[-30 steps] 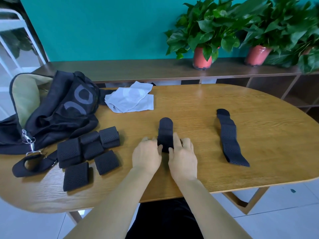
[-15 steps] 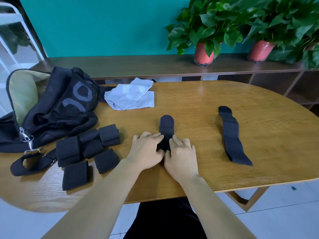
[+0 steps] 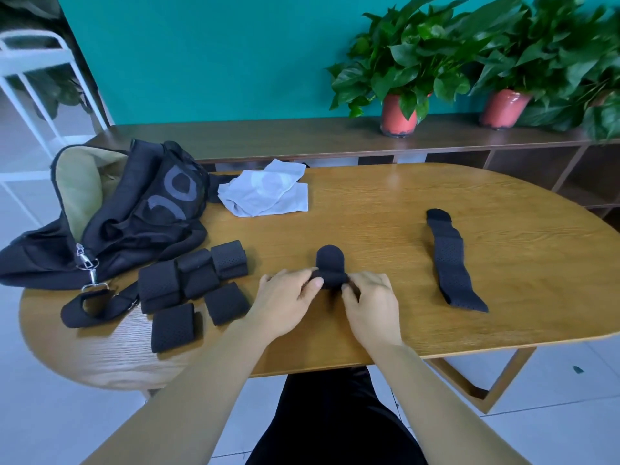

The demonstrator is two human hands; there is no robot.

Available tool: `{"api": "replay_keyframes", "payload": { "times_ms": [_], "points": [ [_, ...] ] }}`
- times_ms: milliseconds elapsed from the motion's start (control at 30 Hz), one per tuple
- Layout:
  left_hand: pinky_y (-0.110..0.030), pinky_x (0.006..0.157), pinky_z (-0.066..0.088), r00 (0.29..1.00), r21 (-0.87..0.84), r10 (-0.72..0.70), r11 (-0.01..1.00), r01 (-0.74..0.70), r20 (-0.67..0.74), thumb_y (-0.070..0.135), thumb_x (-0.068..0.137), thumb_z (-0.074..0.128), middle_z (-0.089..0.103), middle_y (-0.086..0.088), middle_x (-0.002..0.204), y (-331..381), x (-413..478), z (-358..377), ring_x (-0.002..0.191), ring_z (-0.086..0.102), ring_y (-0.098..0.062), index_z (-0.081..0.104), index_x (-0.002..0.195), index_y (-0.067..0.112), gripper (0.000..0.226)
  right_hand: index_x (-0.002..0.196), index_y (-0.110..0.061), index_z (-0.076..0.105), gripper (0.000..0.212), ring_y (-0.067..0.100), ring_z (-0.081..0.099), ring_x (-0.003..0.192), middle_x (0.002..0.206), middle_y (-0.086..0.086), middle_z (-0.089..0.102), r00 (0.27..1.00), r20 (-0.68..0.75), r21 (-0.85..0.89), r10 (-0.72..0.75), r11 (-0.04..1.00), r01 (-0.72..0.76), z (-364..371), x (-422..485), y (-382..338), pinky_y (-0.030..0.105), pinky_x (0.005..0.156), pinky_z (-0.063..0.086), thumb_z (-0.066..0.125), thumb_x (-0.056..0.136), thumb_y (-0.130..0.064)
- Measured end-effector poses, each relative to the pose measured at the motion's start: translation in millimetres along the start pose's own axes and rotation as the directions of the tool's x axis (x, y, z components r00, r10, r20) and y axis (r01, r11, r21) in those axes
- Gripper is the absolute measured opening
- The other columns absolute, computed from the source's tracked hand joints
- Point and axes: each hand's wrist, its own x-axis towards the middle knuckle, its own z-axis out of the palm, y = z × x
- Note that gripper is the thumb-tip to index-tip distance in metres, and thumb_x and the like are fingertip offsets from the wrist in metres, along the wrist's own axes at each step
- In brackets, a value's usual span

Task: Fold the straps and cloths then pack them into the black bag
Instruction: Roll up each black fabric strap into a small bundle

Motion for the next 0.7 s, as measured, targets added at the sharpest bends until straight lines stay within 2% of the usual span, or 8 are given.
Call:
{"api": "replay_keyframes", "payload": {
  "times_ms": [67,100,267,333,433,567,700],
  "points": [
    [-0.034,0.072,0.035,0.995,0.003,-0.039,0.999,0.039,-0.091,0.034,0.102,0.038,0.038,0.013,0.066,8,3,4,0.074,0.044,-0.018,0.050,0.088,0.021,0.023,0.092,-0.009,0.066,0.012,0.015,0.050,0.089,0.084,-0.002,0.061,0.998,0.006,0.024,0.069,0.997,-0.069,4,3,-4,0.023,0.065,0.035,0.054,0.092,-0.014],
    [-0.032,0.065,0.033,0.989,-0.004,-0.071,0.997,0.071,-0.130,0.031,0.101,0.041,0.038,0.011,0.063,11,4,8,0.069,0.045,-0.019,0.044,0.079,0.019,0.026,0.087,-0.010,0.064,0.013,0.015,0.050,0.085,0.080,-0.003,0.059,0.995,0.011,0.025,0.098,0.995,-0.098,5,5,-6,0.025,0.064,0.036,0.053,0.093,-0.014],
    [-0.028,0.051,0.029,0.963,-0.075,-0.229,0.973,0.221,-0.142,0.026,0.099,0.047,0.043,0.004,0.058,21,21,15,0.058,0.047,-0.018,0.038,0.058,0.021,0.043,0.069,-0.012,0.050,0.024,0.020,0.049,0.077,0.074,0.001,0.054,0.983,-0.016,-0.064,0.184,0.981,-0.185,12,15,-11,0.030,0.063,0.040,0.050,0.094,-0.013],
    [-0.027,0.047,0.026,0.957,-0.075,-0.270,0.962,0.262,-0.108,0.027,0.099,0.046,0.043,0.003,0.058,22,27,15,0.055,0.043,-0.015,0.039,0.057,0.021,0.043,0.072,-0.010,0.055,0.023,0.022,0.051,0.082,0.079,0.005,0.059,0.981,-0.028,-0.109,0.191,0.975,-0.193,14,17,-12,0.030,0.065,0.042,0.049,0.094,-0.014],
    [-0.027,0.048,0.028,0.951,-0.053,-0.297,0.955,0.293,-0.083,0.029,0.099,0.046,0.046,0.004,0.061,22,33,16,0.058,0.046,-0.016,0.041,0.059,0.021,0.041,0.087,-0.007,0.064,0.021,0.021,0.052,0.088,0.090,0.006,0.063,0.984,-0.033,-0.180,0.176,0.967,-0.179,17,18,-11,0.027,0.066,0.041,0.048,0.096,-0.017],
    [-0.026,0.048,0.029,0.950,-0.031,-0.298,0.955,0.296,-0.098,0.030,0.099,0.047,0.049,0.003,0.063,20,36,18,0.059,0.047,-0.016,0.042,0.060,0.021,0.040,0.101,-0.008,0.065,0.021,0.022,0.053,0.092,0.096,0.007,0.065,0.986,-0.051,-0.189,0.157,0.968,-0.163,19,19,-8,0.029,0.070,0.043,0.048,0.095,-0.019],
    [-0.028,0.059,0.042,0.958,-0.007,-0.227,0.973,0.229,-0.178,0.030,0.097,0.048,0.060,-0.004,0.089,18,35,21,0.071,0.054,-0.018,0.051,0.081,0.019,0.020,0.121,-0.012,0.060,0.029,0.022,0.055,0.099,0.105,0.006,0.063,0.987,-0.083,-0.174,0.136,0.973,-0.149,19,16,-10,0.031,0.069,0.047,0.053,0.094,-0.020]
  ]
}}
